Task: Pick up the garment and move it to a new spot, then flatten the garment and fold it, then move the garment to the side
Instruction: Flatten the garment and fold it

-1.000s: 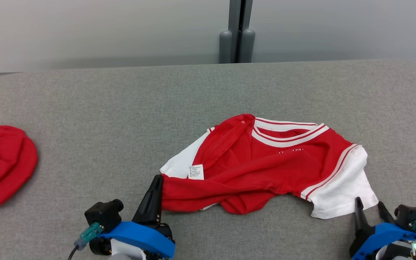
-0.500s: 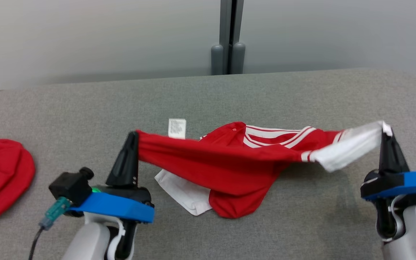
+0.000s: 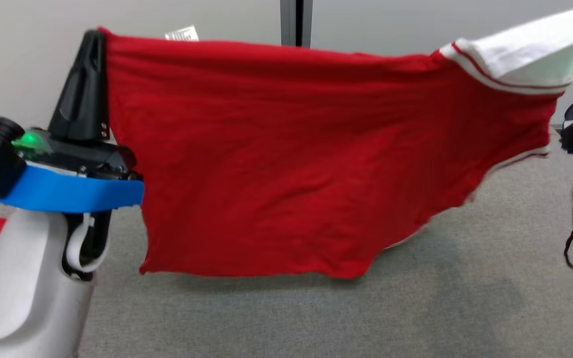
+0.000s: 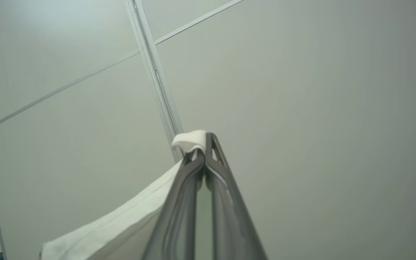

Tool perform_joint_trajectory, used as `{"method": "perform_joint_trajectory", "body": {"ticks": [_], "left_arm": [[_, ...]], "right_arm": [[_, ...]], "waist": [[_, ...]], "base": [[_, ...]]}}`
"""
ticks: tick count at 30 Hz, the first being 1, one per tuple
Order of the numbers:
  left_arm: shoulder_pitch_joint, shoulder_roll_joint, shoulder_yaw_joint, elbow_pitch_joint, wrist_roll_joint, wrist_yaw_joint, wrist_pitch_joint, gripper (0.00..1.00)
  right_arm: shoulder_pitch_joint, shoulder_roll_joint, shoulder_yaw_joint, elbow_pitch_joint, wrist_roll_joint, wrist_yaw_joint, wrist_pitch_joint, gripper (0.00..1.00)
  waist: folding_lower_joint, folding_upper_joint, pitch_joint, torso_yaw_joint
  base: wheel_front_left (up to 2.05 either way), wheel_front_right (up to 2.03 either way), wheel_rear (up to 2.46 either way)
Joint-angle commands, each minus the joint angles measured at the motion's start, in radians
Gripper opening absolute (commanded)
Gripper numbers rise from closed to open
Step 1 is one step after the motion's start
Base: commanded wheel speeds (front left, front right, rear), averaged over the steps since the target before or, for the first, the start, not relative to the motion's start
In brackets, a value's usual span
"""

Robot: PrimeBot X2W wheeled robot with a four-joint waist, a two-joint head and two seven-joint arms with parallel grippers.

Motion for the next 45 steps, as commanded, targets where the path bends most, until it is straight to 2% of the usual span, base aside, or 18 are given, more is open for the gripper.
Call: {"method": "perform_joint_trajectory", "body": {"ticks": [1, 7, 14, 17, 20, 25, 29, 32, 39, 45], "left_arm": [[-0.019, 0.009, 0.001, 0.0, 0.012, -0.001, -0.002, 0.0], [-0.175, 0.025, -0.01, 0.056, 0.062, -0.001, -0.002, 0.0], [-0.433, -0.009, -0.019, 0.124, 0.159, -0.001, -0.002, 0.0], [-0.541, -0.021, 0.009, 0.152, 0.218, -0.001, -0.002, 0.0], [-0.628, -0.029, 0.048, 0.163, 0.28, 0.006, -0.002, 0.0], [-0.678, -0.06, 0.111, 0.166, 0.331, 0.008, -0.002, 0.0], [-0.599, -0.09, 0.14, 0.174, 0.344, 0.003, -0.002, 0.0], [-0.486, -0.117, 0.163, 0.179, 0.346, 0.001, -0.002, 0.0], [-0.12, -0.208, 0.229, 0.189, 0.306, 0.0, -0.002, 0.0], [0.132, -0.246, 0.249, 0.221, 0.24, -0.001, -0.002, 0.0]], "right_arm": [[-0.027, -0.014, 0.002, -0.006, -0.002, 0.0, 0.004, 0.0], [-0.189, -0.043, 0.016, 0.03, -0.024, 0.0, 0.027, 0.0], [-0.465, -0.081, 0.047, 0.164, -0.114, 0.0, 0.002, 0.0], [-0.612, -0.094, 0.031, 0.22, -0.165, 0.0, -0.007, 0.0], [-0.73, -0.09, -0.016, 0.208, -0.222, 0.0, -0.009, 0.0], [-0.804, -0.069, -0.069, 0.195, -0.278, 0.0, -0.009, 0.0], [-0.723, -0.054, -0.096, 0.185, -0.249, 0.0, -0.009, 0.0], [-0.605, -0.042, -0.093, 0.155, -0.199, 0.0, -0.009, 0.0], [-0.128, 0.007, -0.066, 0.03, -0.014, 0.0, -0.009, 0.0], [0.234, 0.033, -0.031, 0.022, 0.043, 0.0, -0.009, 0.0]], "waist": [[0.0002, 0.0001, 0.007, 0.001], [0.0002, 0.0001, 0.098, 0.004], [0.0002, 0.0001, 0.283, 0.007], [0.0002, 0.0001, 0.353, 0.005], [0.0002, 0.0001, 0.401, 0.001], [0.0002, 0.0001, 0.444, 0.001], [0.0002, 0.0001, 0.461, 0.002], [0.0002, 0.0001, 0.458, 0.002], [0.0002, 0.0001, 0.393, -0.012], [0.0002, 0.0001, 0.301, -0.026]], "base": [[0.0, 0.0, 0.0], [0.0, 0.0, 0.0], [0.0, 0.0, 0.0], [0.0, 0.0, 0.0], [0.0, 0.0, 0.0], [0.0, 0.0, 0.0], [0.0, 0.0, 0.0], [0.0, 0.0, 0.0], [0.0, 0.0, 0.0], [0.0, 0.0, 0.0]]}}
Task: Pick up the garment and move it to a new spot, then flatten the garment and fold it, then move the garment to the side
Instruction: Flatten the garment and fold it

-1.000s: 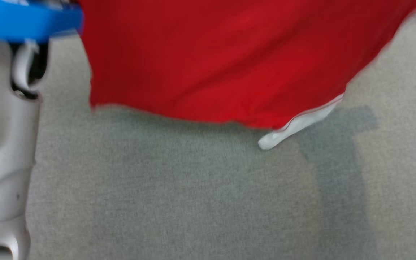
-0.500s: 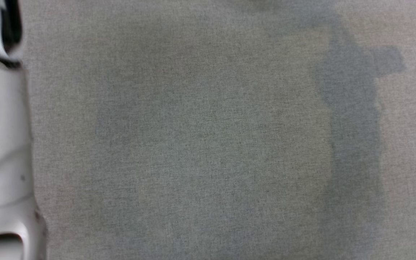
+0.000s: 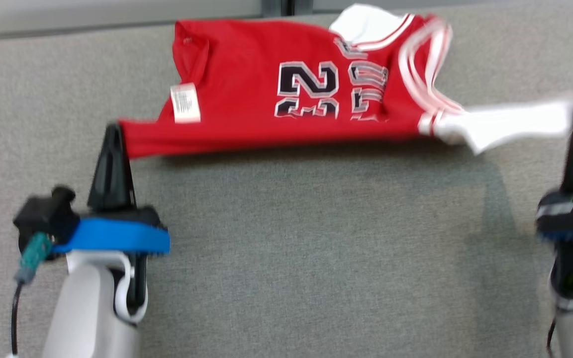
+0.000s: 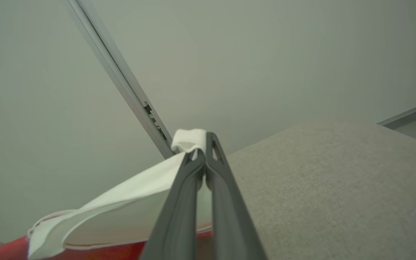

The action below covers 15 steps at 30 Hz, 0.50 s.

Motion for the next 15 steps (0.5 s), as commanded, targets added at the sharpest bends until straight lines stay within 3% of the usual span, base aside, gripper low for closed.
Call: {"method": "perform_joint_trajectory", "body": {"ticks": [1, 15], "left_arm": [[0.032, 0.004, 0.015, 0.0, -0.01, 0.0, -0.003, 0.0], [0.406, -0.008, -0.041, 0.038, -0.119, -0.001, -0.003, 0.0]], "right_arm": [[0.052, 0.001, 0.006, 0.005, 0.006, 0.0, -0.004, 0.0], [0.41, 0.041, 0.053, 0.131, -0.042, 0.0, -0.004, 0.0]], "waist": [[0.0003, -0.0001, -0.036, -0.023], [0.0003, -0.0001, -0.299, -0.011]], "base": [[0.0, 0.0, 0.0], [0.0, 0.0, 0.0]]}}
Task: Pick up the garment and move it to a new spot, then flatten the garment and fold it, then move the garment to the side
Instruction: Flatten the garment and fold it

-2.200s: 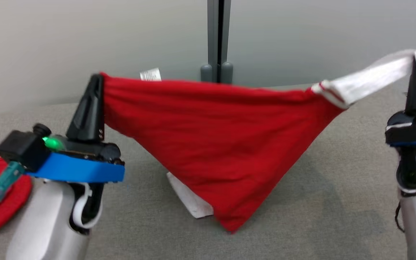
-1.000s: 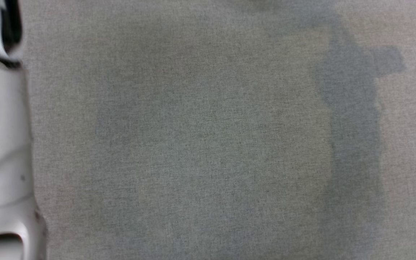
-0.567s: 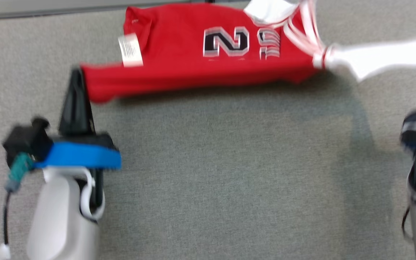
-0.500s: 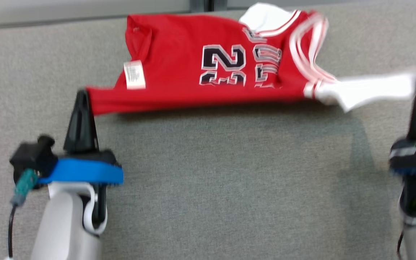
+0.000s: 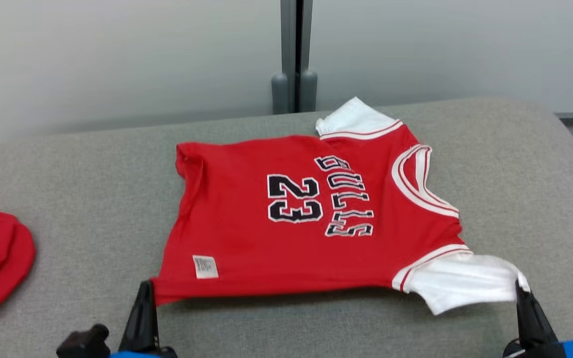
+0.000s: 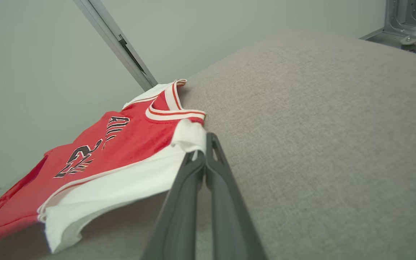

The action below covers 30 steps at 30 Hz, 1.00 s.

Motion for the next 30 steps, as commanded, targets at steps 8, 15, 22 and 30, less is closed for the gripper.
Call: {"method": "perform_joint_trajectory", "body": {"ticks": [8, 15, 22, 30], "left_arm": [[0.127, 0.002, -0.015, 0.024, -0.042, 0.0, -0.003, 0.0], [0.178, 0.002, -0.023, 0.02, -0.062, 0.0, -0.003, 0.0], [0.137, 0.001, -0.073, -0.011, -0.04, 0.0, -0.003, 0.0], [0.005, 0.0, -0.089, 0.055, -0.011, 0.0, -0.003, 0.0]], "right_arm": [[0.143, 0.014, -0.031, 0.016, -0.028, 0.0, -0.005, 0.0], [0.198, 0.014, -0.067, -0.01, -0.023, 0.0, -0.005, 0.0], [0.124, 0.026, -0.083, -0.046, -0.032, 0.0, -0.005, 0.0], [-0.052, 0.014, -0.045, 0.048, -0.069, 0.0, -0.004, 0.0]], "waist": [[0.0004, 0.0003, -0.09, -0.011], [0.0004, 0.0003, -0.101, -0.013], [0.0004, 0.0003, -0.076, -0.005], [0.0004, 0.0003, -0.02, 0.016]], "base": [[0.0, 0.0, 0.0], [0.0, 0.0, 0.0], [0.0, 0.0, 0.0], [0.0, 0.0, 0.0]]}}
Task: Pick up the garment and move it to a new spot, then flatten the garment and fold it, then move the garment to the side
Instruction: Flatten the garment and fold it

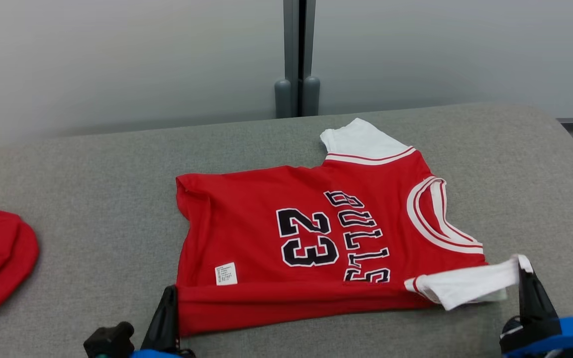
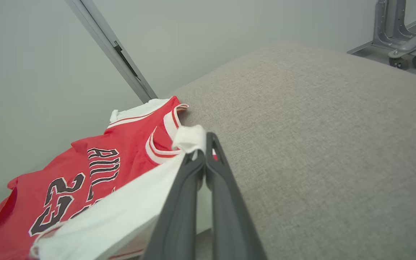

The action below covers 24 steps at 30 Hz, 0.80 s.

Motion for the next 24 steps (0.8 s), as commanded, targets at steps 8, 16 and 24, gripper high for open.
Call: {"method": "perform_joint_trajectory", "body": {"ticks": [8, 16, 24], "left_arm": [[-0.151, 0.001, 0.01, 0.073, 0.045, 0.0, -0.003, 0.0], [-0.251, 0.001, -0.003, 0.143, 0.057, 0.0, -0.003, 0.0], [-0.242, 0.001, 0.005, 0.122, 0.031, 0.033, -0.003, 1.0]], "right_arm": [[-0.19, -0.021, 0.022, 0.099, -0.057, 0.0, -0.003, 0.0], [-0.301, -0.028, -0.018, 0.167, -0.108, 0.0, -0.003, 0.0], [-0.29, 0.004, -0.086, 0.121, -0.152, 0.0, -0.003, 1.0]], "waist": [[-0.0001, 0.0, 0.088, 0.032], [-0.0001, 0.0, 0.147, 0.042], [-0.0001, 0.0, 0.159, 0.044]], "base": [[0.0, 0.0, 0.0], [0.0, 0.0, 0.0], [0.0, 0.0, 0.0]]}}
